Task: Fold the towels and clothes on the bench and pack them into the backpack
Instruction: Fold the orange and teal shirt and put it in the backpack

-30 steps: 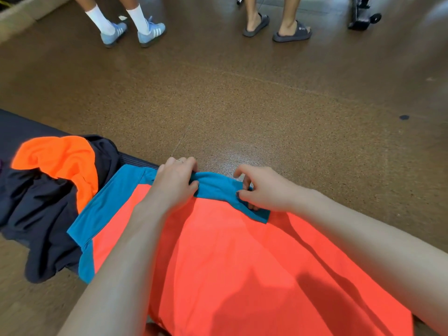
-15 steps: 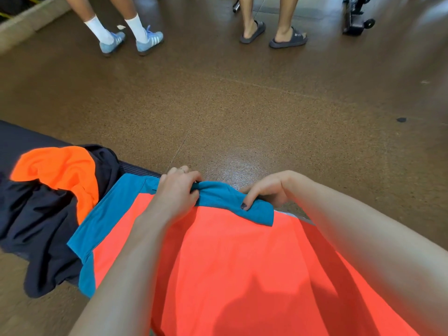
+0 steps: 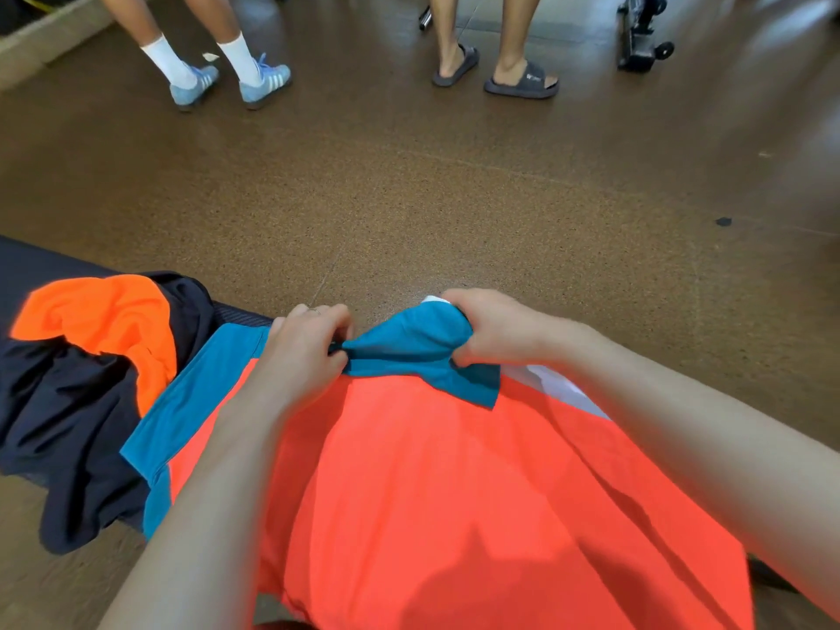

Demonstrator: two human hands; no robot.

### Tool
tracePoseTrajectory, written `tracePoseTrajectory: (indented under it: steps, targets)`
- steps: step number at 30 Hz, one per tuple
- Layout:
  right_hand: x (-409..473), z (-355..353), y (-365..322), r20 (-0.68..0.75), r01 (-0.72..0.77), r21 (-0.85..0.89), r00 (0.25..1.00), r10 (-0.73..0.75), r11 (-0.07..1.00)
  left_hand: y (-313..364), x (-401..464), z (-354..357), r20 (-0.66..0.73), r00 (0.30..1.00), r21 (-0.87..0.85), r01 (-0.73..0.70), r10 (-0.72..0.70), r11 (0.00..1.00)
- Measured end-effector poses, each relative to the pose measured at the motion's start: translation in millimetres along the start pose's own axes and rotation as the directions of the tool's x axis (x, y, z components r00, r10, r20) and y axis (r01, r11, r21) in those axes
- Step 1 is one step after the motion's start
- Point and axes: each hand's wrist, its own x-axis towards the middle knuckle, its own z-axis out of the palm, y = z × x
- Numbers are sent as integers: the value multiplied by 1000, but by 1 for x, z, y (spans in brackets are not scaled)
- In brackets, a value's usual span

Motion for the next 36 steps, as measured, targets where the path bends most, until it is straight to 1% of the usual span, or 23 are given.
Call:
tracePoseTrajectory:
  steps: [2,3,4,6,7,8,9,11,14,16,18,20,21,23,25,26,28,31,33,36]
  targets:
    - [-28,15,-18,-146,65,-260,983,-106,963,-4,-6,-6,-27,999,32,-35,36,999]
    - [-43,30,-26,-215,98,-387,957,-194,917,-6,-10,-7,-32,998,51,-49,51,998]
    - [-58,48,-35,-264,141,-478,918,-295,867,-9,-14,-7,-29,997,65,-63,65,996]
    - [-81,90,-46,-284,215,-590,847,-449,779,-12,-24,-4,-13,994,99,-103,104,990]
    - [-88,112,-48,-283,219,-635,827,-486,741,-13,-29,-1,-3,993,116,-117,118,986]
    - [-93,132,-46,-267,213,-671,825,-498,711,-15,-35,3,2,992,134,-123,124,983]
    - [-98,147,-44,-258,198,-692,831,-493,694,-17,-40,6,2,992,154,-129,130,980]
    - [-106,160,-42,-274,153,-703,843,-463,695,-20,-52,12,-14,991,190,-132,137,973]
    - [-113,159,-48,-325,86,-667,860,-392,740,-20,-67,20,-78,993,239,-70,91,968]
    - [-120,154,-51,-301,88,-633,888,-349,769,-19,-76,22,-111,993,262,-17,48,965]
    - [-126,145,-44,-294,79,-588,906,-303,805,-16,-83,22,-88,996,300,22,5,954]
    - [-131,133,-32,-293,31,-560,927,-233,828,-6,-89,20,-68,998,325,27,-5,945]
    - [-133,125,-24,-290,9,-557,935,-204,831,2,-91,19,-60,998,323,-12,33,946]
    - [-137,111,-12,-273,-8,-547,947,-169,837,25,-98,19,5,979,272,-199,206,941]
    - [-140,96,0,-235,-5,-564,960,-155,826,46,-107,23,119,926,199,-375,357,906]
    - [-141,89,5,-207,-2,-585,967,-147,811,53,-111,25,162,905,190,-420,394,887]
    - [-144,76,13,-160,1,-627,979,-130,779,57,-115,27,185,893,261,-448,411,855]
    - [-149,61,25,-119,1,-686,986,-113,728,50,-109,23,178,914,404,-406,365,820]
    - [-153,55,32,-104,5,-710,988,-112,704,44,-103,18,191,916,393,-400,352,828]
    - [-164,47,44,-127,-4,-729,983,-130,684,43,-98,13,201,884,352,-467,422,811]
